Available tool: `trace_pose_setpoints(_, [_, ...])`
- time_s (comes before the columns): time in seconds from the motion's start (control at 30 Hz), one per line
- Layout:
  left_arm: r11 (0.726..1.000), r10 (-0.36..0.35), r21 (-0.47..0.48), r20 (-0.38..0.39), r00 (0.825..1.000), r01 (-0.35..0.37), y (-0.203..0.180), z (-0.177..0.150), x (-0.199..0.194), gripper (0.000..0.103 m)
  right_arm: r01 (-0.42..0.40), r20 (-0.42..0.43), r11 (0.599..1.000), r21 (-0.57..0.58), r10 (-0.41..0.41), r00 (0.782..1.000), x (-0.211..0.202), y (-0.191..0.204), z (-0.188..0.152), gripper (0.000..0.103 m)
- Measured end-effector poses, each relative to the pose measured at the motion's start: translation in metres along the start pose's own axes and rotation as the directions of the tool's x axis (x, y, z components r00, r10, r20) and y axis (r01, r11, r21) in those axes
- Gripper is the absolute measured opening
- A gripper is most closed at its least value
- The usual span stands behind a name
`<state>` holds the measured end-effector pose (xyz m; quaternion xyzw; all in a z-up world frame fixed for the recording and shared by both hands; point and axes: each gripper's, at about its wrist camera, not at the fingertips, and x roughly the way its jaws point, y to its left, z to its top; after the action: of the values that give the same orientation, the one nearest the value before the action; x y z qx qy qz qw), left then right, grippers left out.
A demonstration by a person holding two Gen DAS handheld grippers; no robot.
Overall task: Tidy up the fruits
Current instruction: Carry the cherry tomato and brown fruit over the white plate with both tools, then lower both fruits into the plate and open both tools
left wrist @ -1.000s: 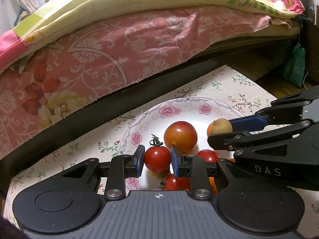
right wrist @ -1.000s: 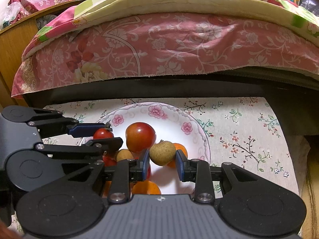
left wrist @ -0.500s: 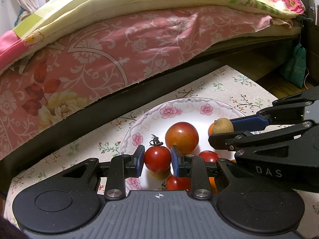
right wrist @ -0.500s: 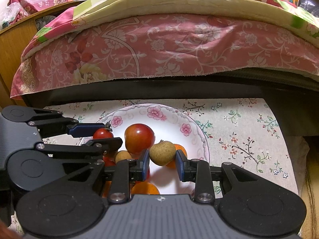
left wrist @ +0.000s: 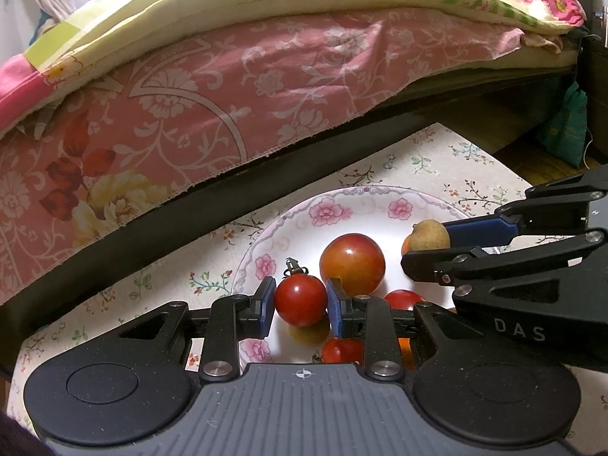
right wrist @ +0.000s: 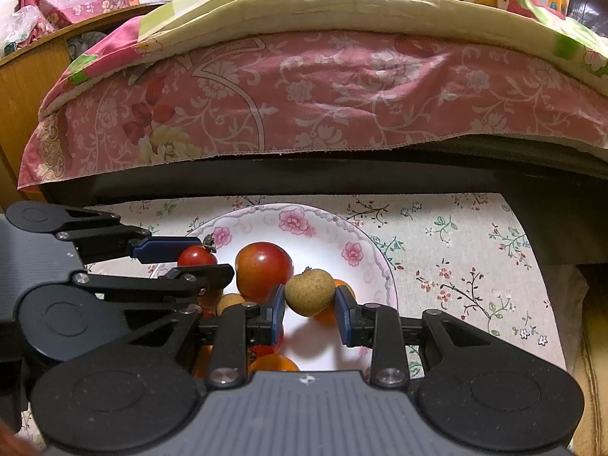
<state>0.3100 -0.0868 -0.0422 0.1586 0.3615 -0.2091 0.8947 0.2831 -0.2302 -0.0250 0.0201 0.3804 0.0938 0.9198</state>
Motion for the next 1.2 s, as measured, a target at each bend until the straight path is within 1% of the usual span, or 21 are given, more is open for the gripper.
trace_pose_setpoints(0.27, [1.0, 0.004, -0.004, -0.002, 1.0, -0.004, 0.002, 0.0, 0.003, 0.038, 0.009, 0.01, 1.0, -0.01, -0.008, 1.0, 0.001, 0.002, 0.0, 0.031])
trace_pose_setpoints(0.5, [1.0, 0.013, -0.009, -0.001, 1.0, -0.013, 0.004, -0.001, 0.002, 0.043, 0.013, 0.013, 1.0, -0.004, -0.013, 1.0, 0.001, 0.003, 0.0, 0.031])
trace_pose_setpoints(0.7, [1.0, 0.022, -0.009, -0.001, 1.0, -0.022, 0.005, -0.001, 0.0, 0.046, 0.016, 0.012, 1.0, 0.005, -0.016, 1.0, 0.001, 0.002, 0.0, 0.035])
trace_pose_setpoints(0.97, [0.999, 0.03, -0.021, 0.009, 1.0, -0.03, 0.005, 0.002, -0.016, 0.05, 0.013, 0.015, 1.0, 0.01, -0.013, 1.0, -0.006, 0.002, 0.001, 0.036])
trace_pose_setpoints(1.2, [0.998, 0.051, -0.048, 0.015, 0.999, -0.05, 0.004, 0.003, -0.036, 0.063, 0.017, 0.026, 1.0, 0.017, -0.017, 1.0, -0.023, 0.006, 0.005, 0.037])
